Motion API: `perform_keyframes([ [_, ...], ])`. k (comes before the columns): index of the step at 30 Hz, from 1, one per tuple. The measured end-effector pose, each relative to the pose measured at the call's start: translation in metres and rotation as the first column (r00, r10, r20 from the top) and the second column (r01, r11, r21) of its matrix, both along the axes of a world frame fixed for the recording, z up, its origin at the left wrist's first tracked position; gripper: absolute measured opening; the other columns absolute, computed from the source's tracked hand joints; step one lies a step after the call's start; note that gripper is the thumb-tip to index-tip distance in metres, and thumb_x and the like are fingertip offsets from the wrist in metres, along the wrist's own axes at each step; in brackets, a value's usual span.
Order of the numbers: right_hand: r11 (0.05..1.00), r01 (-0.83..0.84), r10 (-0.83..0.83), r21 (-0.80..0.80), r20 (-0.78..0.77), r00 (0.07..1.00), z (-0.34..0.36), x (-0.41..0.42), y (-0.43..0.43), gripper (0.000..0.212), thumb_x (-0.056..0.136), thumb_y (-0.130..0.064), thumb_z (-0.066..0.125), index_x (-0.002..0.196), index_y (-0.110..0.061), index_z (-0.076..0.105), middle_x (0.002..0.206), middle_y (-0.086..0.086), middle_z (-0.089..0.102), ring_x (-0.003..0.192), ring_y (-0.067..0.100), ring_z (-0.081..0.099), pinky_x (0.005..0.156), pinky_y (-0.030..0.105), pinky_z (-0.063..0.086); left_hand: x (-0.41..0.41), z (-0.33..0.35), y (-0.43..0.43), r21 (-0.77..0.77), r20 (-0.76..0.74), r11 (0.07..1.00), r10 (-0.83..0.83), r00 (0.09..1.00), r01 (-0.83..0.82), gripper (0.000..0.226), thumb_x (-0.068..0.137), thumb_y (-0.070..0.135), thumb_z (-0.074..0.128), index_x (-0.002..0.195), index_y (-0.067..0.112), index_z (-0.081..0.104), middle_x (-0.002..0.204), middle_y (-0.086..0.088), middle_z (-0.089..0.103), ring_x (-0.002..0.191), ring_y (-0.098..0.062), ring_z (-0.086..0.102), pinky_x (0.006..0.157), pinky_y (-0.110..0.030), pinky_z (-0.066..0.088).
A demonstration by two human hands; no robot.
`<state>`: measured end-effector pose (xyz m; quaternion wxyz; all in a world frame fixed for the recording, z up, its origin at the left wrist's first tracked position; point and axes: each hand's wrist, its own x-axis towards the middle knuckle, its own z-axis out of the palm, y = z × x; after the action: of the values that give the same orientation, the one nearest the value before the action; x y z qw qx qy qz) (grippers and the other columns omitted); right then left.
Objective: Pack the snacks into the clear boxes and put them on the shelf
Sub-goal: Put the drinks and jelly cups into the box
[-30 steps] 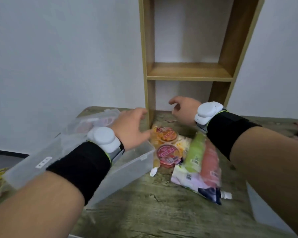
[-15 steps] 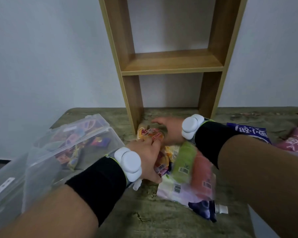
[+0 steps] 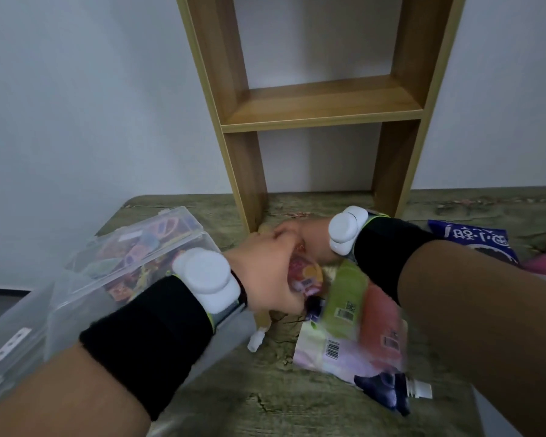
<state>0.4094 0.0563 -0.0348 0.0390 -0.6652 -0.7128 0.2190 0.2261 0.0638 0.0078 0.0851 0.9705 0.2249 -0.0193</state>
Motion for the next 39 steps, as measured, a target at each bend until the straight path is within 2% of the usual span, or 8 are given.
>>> perform_keyframes([
  [6, 0.972, 0.216, -0.208, 0.096, -0.082, 0.975, -0.003, -0.01, -0.001, 0.048, 0.075, -0.031, 0.079, 0.118, -0.02, 0.058, 0.109, 0.002, 0.067, 0.093, 0.021, 0.065, 0.082, 0.036, 0.055, -0.032, 0.036, 0.021, -0.408, 0.298, 0.891, 0.335, 0.894, -0.198, 0.113, 0.046, 0.061, 0.071, 0.147, 0.03, 0.032, 0.126, 0.002, 0.053, 0.1, -0.009, 0.064, 0.093, -0.026, 0.054],
  [11, 0.969, 0.239, -0.244, 0.066, 0.084, 0.966, 0.003, -0.03, 0.002, 0.036, 0.074, -0.038, 0.072, 0.073, -0.021, 0.04, 0.076, 0.0, 0.046, 0.063, 0.019, 0.04, 0.057, 0.031, 0.034, -0.068, 0.034, 0.042, -0.561, 0.357, 0.767, 0.564, 0.744, -0.312, 0.066, 0.049, 0.048, 0.069, 0.11, 0.026, 0.061, 0.081, 0.013, 0.071, 0.07, -0.006, 0.068, 0.065, -0.021, 0.053],
  [15, 0.924, 0.361, -0.362, 0.128, -0.014, 0.932, 0.005, -0.043, -0.004, 0.036, 0.071, -0.038, 0.069, 0.092, -0.011, 0.059, 0.075, -0.002, 0.058, 0.059, 0.017, 0.051, 0.054, 0.028, 0.041, -0.096, 0.029, 0.051, -0.66, 0.342, 0.664, 0.683, 0.646, -0.352, 0.053, 0.05, 0.038, 0.07, 0.092, 0.008, 0.061, 0.072, -0.005, 0.068, 0.063, -0.02, 0.061, 0.059, -0.03, 0.05],
  [18, 0.859, 0.457, -0.449, 0.232, -0.09, 0.889, 0.019, -0.053, -0.01, 0.049, 0.08, -0.039, 0.065, 0.121, -0.015, 0.057, 0.104, 0.005, 0.069, 0.089, 0.026, 0.067, 0.08, 0.037, 0.057, -0.12, 0.036, 0.046, -0.754, 0.345, 0.573, 0.76, 0.551, -0.319, 0.05, 0.041, 0.034, 0.065, 0.083, 0.009, 0.06, 0.061, -0.007, 0.062, 0.057, -0.023, 0.056, 0.059, -0.033, 0.048],
  [23, 0.796, 0.556, -0.493, 0.241, -0.276, 0.825, 0.051, -0.073, -0.014, 0.02, 0.088, -0.025, 0.059, 0.098, -0.011, 0.07, 0.096, 0.012, 0.071, 0.089, 0.032, 0.068, 0.069, 0.028, 0.052, -0.155, 0.045, 0.039, -0.915, 0.2, 0.354, 0.815, 0.544, -0.193, 0.052, 0.041, 0.025, 0.069, 0.092, 0.02, 0.059, 0.061, -0.006, 0.062, 0.063, -0.023, 0.051, 0.073, -0.046, 0.055],
  [27, 0.769, 0.637, -0.462, -0.06, -0.741, 0.487, 0.065, -0.095, -0.017, 0.027, 0.074, -0.033, 0.069, 0.097, -0.019, 0.068, 0.098, 0.015, 0.069, 0.091, 0.035, 0.069, 0.072, 0.05, 0.061, -0.171, 0.044, 0.032, -0.953, 0.154, 0.267, 0.833, 0.532, -0.142, 0.034, 0.044, 0.024, 0.077, 0.077, 0.014, 0.071, 0.062, -0.005, 0.063, 0.058, -0.022, 0.058, 0.072, -0.046, 0.058],
  [33, 0.793, 0.506, -0.441, -0.339, -0.893, 0.092, 0.081, -0.139, -0.006, 0.037, 0.079, -0.043, 0.058, 0.101, -0.013, 0.057, 0.096, 0.017, 0.067, 0.096, 0.038, 0.065, 0.086, 0.063, 0.048, -0.199, 0.033, 0.028, -0.974, 0.129, 0.189, 0.916, 0.38, -0.124, 0.029, 0.066, 0.03, 0.069, 0.089, 0.012, 0.067, 0.069, -0.008, 0.067, 0.067, -0.024, 0.059, 0.06, -0.029, 0.046],
  [39, 0.84, 0.481, -0.439, -0.253, -0.838, 0.326, 0.082, -0.17, -0.003, 0.023, 0.087, -0.025, 0.062, 0.105, -0.01, 0.064, 0.106, 0.021, 0.065, 0.089, 0.036, 0.067, 0.066, 0.049, 0.059, -0.224, 0.026, 0.03, -0.981, 0.183, 0.194, 0.896, 0.406, 0.013, 0.03, 0.057, 0.028, 0.077, 0.082, 0.013, 0.074, 0.081, -0.013, 0.075, 0.079, -0.026, 0.074, 0.072, -0.038, 0.06],
])
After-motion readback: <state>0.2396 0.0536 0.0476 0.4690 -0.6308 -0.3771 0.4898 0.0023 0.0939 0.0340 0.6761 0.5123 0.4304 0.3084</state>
